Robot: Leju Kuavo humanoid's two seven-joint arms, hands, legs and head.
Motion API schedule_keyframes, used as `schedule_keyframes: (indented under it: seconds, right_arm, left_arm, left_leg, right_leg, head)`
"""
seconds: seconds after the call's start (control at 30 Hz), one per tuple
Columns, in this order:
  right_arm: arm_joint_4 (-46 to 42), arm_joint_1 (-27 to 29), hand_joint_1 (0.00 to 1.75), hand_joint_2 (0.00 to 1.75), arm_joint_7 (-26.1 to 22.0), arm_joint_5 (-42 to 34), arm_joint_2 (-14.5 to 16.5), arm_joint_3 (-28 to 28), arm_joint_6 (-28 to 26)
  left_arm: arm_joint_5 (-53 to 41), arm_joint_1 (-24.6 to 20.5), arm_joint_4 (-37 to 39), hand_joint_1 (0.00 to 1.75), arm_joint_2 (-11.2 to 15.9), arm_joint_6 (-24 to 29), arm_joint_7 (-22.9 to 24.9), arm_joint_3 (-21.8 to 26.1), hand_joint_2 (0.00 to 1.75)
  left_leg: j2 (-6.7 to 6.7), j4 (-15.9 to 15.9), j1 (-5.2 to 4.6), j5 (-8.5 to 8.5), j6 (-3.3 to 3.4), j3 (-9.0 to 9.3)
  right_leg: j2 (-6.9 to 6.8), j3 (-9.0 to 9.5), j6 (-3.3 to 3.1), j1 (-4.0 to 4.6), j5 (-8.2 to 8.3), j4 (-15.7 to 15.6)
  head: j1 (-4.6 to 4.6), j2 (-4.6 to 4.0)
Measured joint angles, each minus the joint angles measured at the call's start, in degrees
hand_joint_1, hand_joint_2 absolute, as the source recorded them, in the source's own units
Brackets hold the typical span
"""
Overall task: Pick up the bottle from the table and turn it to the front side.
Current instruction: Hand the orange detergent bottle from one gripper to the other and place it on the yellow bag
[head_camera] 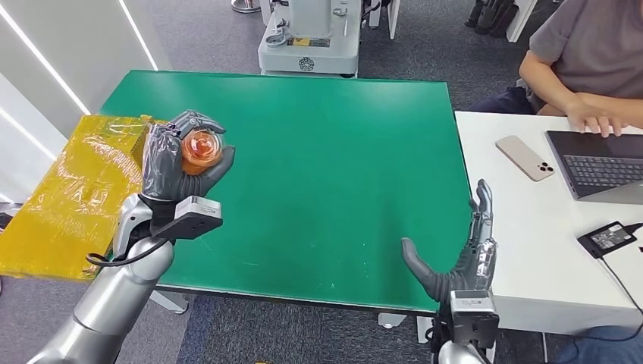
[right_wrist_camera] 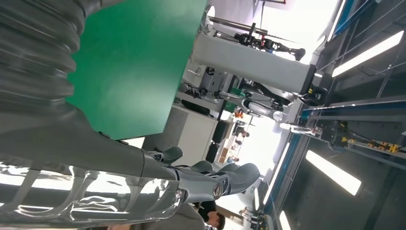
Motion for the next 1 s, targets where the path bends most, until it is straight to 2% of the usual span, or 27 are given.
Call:
schedule_keyframes:
  seconds: [0.2,0.3,0.5,0.73,0.93,1.0]
  right_arm:
    - [-0.39,0.33,0.00,1.75,0.07,0.65,0.00,-0.39,0.76]
    - [-0.99,1.16,0.00,1.75,0.07,0.80,0.00,-0.74,0.66]
    - [-2.50,2.32,0.00,1.75,0.21,1.10,0.00,-1.16,0.56]
    - [-3.66,3.09,0.00,1.75,0.45,1.45,0.00,-1.29,0.88]
    - [-3.89,3.19,0.00,1.75,0.08,1.13,0.00,-1.53,1.78]
    - [-3.89,3.11,0.00,1.75,-0.10,0.55,0.00,-1.54,1.68]
  left_arm:
    - [-5.04,-3.72,6.12,1.75,2.98,-2.28,0.95,-2.63,1.75]
    - [-5.68,-4.68,11.66,1.75,3.84,-1.01,0.52,-3.68,1.75]
    - [-11.97,-4.60,22.67,1.75,4.27,4.61,0.03,-5.80,1.75]
    - [-15.19,-4.91,30.60,1.75,4.13,5.57,0.01,-7.50,1.75]
    - [-18.65,-8.92,41.44,1.75,4.38,5.97,-4.63,-8.46,1.75]
    - [-20.10,-10.74,45.73,1.75,4.83,4.29,-6.91,-8.64,1.75]
  left_leg:
    - [0.01,0.00,0.00,0.00,0.00,0.01]
    - [0.03,-0.01,0.00,0.00,-0.01,0.02]
    - [0.03,-0.01,0.00,0.00,-0.01,0.01]
    - [0.03,-0.01,0.00,-0.04,-0.06,0.01]
    - [0.04,-0.01,0.01,-0.04,-0.07,0.02]
    - [0.04,-0.01,0.02,-0.03,-0.07,0.02]
  right_leg:
    - [0.00,-0.01,0.00,0.00,0.00,0.01]
    - [0.03,-0.01,-0.01,0.00,0.00,0.03]
    - [0.04,-0.02,-0.04,0.00,-0.03,0.02]
    - [0.05,-0.02,-0.05,0.00,-0.04,0.00]
    - [0.06,-0.02,-0.06,0.00,-0.03,0.04]
    - [0.06,-0.02,-0.06,0.01,-0.03,0.05]
  head:
    - [-0.01,0.00]
    - [0.00,0.00]
    - [-0.01,0.00]
    - [-0.01,0.00]
    - [-0.01,0.00]
    - [0.00,0.00]
